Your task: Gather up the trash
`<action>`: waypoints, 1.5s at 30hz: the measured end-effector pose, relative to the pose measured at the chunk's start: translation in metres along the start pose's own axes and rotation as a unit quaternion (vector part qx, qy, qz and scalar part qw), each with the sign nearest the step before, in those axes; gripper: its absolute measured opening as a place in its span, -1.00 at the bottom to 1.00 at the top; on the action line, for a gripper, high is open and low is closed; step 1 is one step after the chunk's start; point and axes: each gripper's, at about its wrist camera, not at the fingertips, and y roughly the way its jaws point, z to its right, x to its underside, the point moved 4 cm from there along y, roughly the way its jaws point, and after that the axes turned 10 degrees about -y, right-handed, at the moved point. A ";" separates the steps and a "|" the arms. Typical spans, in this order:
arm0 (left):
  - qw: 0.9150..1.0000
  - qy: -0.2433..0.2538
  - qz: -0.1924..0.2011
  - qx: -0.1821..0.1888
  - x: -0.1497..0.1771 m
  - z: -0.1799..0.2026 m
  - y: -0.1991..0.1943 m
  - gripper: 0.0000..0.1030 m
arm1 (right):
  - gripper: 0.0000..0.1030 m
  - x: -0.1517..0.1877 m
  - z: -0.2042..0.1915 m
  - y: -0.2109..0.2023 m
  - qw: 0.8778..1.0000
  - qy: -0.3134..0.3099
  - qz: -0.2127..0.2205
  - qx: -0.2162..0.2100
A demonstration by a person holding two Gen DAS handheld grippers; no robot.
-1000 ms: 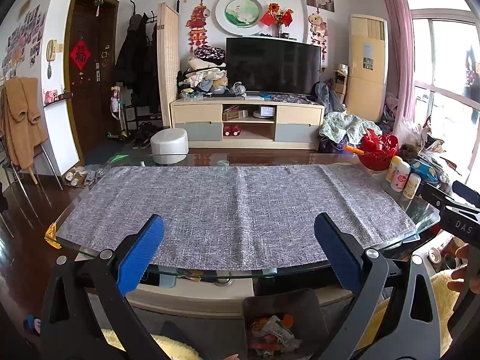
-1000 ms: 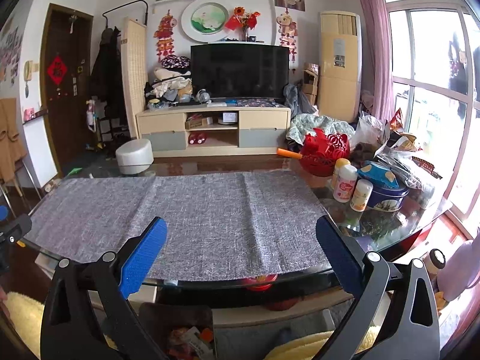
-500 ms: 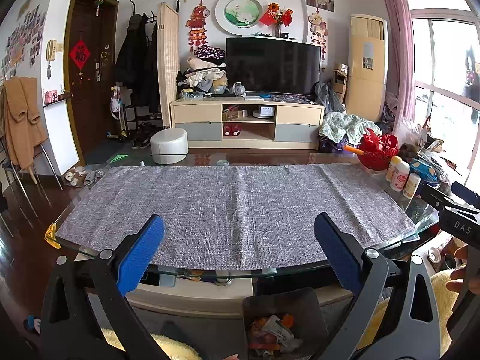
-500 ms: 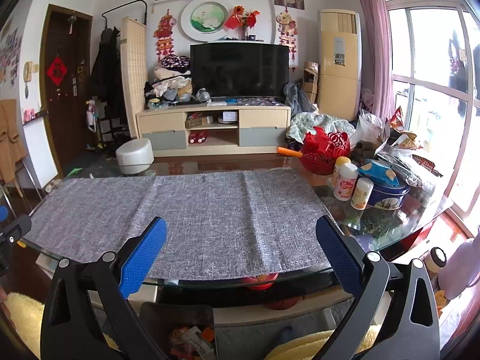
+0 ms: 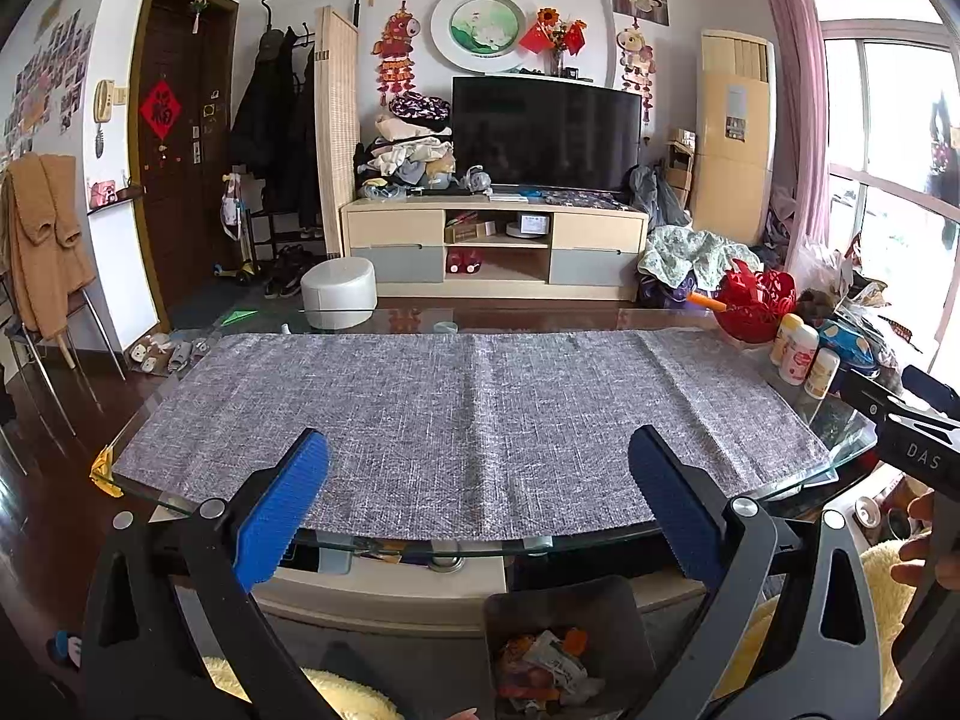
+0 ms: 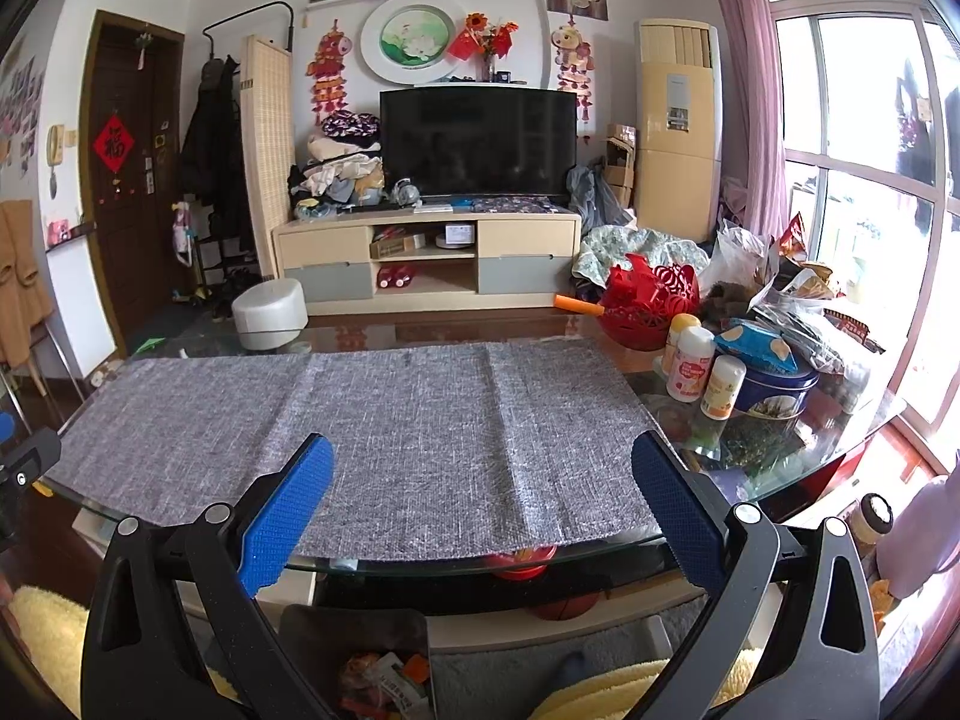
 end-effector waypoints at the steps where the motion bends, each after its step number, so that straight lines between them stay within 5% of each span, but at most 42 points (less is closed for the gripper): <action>1: 1.000 0.000 0.000 0.000 0.000 0.000 0.000 0.85 | 0.94 0.000 0.000 0.000 1.000 0.000 0.000 0.000; 45: 1.000 -0.018 -0.010 0.009 0.001 0.004 0.000 0.84 | 0.94 0.002 -0.005 -0.004 1.000 0.005 -0.008 0.003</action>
